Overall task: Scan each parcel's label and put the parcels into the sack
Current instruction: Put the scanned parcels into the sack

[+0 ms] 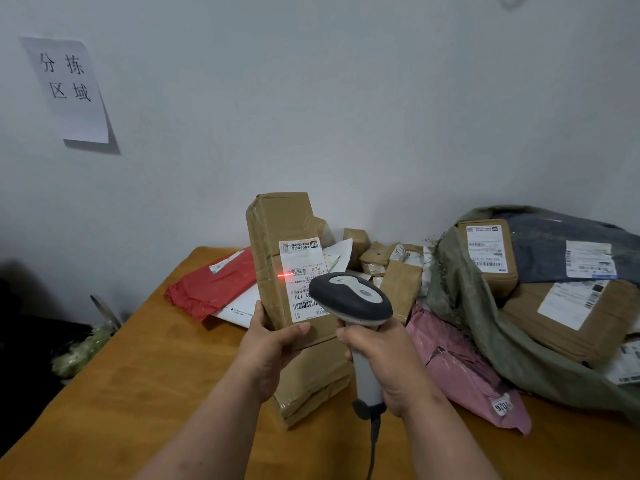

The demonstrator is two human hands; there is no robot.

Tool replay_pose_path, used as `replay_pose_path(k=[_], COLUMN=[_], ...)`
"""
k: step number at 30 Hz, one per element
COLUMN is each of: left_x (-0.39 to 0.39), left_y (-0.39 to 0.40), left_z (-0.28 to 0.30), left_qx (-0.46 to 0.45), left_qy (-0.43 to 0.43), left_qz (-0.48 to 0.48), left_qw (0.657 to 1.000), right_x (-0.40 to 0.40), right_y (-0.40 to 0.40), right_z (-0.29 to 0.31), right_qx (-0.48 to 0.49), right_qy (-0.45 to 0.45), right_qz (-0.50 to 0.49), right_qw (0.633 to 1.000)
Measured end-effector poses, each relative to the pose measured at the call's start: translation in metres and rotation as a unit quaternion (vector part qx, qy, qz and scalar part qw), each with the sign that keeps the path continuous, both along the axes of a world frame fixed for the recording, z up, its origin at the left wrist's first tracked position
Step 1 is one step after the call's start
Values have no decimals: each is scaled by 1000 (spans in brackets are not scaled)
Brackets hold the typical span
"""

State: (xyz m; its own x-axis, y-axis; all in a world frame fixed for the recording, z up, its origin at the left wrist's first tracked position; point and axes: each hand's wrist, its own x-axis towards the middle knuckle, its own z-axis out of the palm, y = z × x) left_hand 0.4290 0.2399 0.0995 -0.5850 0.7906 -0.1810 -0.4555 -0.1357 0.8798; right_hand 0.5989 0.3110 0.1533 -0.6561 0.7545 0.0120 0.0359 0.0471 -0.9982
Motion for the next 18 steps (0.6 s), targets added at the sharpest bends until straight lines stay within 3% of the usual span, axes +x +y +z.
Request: replay_pose_path(k=[18], left_x=[46], left_y=[52], left_z=[-8], left_qx=[-25], left_qy=[6], left_qz=[-33], left_qw=[999], right_x=[48], right_y=[45], right_z=[-10], right_qx=[16], right_qy=[4], right_qz=[-6], right_qw=[1000])
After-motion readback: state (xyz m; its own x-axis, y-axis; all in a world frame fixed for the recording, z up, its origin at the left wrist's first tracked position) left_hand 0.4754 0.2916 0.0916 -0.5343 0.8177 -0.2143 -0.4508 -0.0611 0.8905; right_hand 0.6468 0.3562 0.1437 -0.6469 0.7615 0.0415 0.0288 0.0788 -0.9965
